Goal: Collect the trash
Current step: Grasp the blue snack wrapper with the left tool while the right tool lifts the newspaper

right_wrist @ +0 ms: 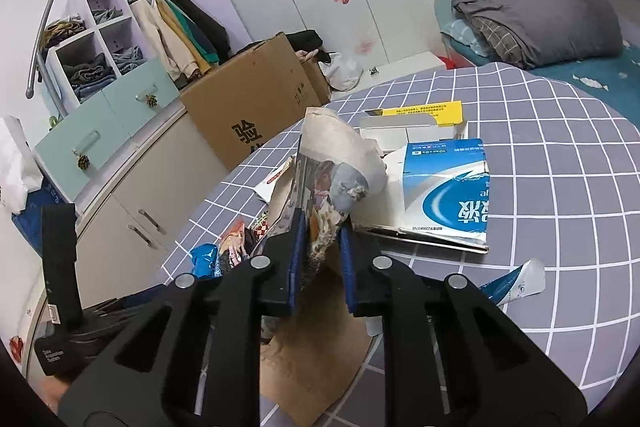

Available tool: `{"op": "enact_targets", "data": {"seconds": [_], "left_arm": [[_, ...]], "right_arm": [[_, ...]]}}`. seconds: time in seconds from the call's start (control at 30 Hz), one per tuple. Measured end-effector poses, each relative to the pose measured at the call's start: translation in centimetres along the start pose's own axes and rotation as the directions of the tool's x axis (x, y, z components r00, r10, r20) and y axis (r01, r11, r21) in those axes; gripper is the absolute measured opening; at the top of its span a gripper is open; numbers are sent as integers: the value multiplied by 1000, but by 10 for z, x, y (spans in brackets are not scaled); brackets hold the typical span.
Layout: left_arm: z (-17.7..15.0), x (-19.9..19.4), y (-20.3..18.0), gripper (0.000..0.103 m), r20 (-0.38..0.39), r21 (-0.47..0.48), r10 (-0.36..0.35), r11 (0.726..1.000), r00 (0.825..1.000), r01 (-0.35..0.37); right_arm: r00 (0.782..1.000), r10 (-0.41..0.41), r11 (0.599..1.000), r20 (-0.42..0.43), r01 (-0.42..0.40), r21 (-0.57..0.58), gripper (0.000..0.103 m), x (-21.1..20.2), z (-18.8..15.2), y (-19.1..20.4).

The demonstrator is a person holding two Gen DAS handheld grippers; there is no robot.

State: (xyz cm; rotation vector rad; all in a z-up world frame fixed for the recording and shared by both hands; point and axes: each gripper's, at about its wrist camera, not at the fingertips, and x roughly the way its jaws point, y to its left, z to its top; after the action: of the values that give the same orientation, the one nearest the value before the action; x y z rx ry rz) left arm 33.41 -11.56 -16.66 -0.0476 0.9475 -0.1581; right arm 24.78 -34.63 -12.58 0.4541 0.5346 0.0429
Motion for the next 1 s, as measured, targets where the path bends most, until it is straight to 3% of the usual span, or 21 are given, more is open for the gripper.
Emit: {"op": "enact_targets", "data": {"seconds": [0.03, 0.1, 0.27, 0.4, 0.43, 0.47, 0.8, 1.0], "left_arm": [[2, 0, 1, 58, 3, 1, 13, 1000, 1000, -13], [1, -2, 7, 52, 4, 17, 26, 1000, 1000, -26], [-3, -2, -1, 48, 15, 96, 68, 993, 998, -69], [-7, -11, 4, 35, 48, 91, 24, 995, 999, -28], [-8, -14, 7, 17, 55, 83, 9, 996, 998, -14], [-8, -18, 10, 8, 60, 78, -10, 997, 998, 5], [-16, -55, 39, 3, 119, 27, -108, 994, 987, 105], [-26, -83, 68, 2, 175, -17, -136, 990, 975, 141]], "right_arm": [[1000, 1, 1000, 4, -1, 2, 16, -1, 0, 0], [1000, 0, 1000, 7, 0, -1, 16, -1, 0, 1], [1000, 3, 1000, 18, -3, -13, 14, -5, -1, 1], [999, -4, 999, 35, 5, -44, 12, -10, -1, 8], [999, -4, 999, 36, 5, -48, 11, -12, -1, 10], [999, -2, 999, 39, 4, -52, 10, -15, -1, 12], [992, 19, 993, 123, -5, -115, 8, -63, 12, 48], [988, 83, 985, 129, -62, -162, 8, -81, 10, 85]]}}
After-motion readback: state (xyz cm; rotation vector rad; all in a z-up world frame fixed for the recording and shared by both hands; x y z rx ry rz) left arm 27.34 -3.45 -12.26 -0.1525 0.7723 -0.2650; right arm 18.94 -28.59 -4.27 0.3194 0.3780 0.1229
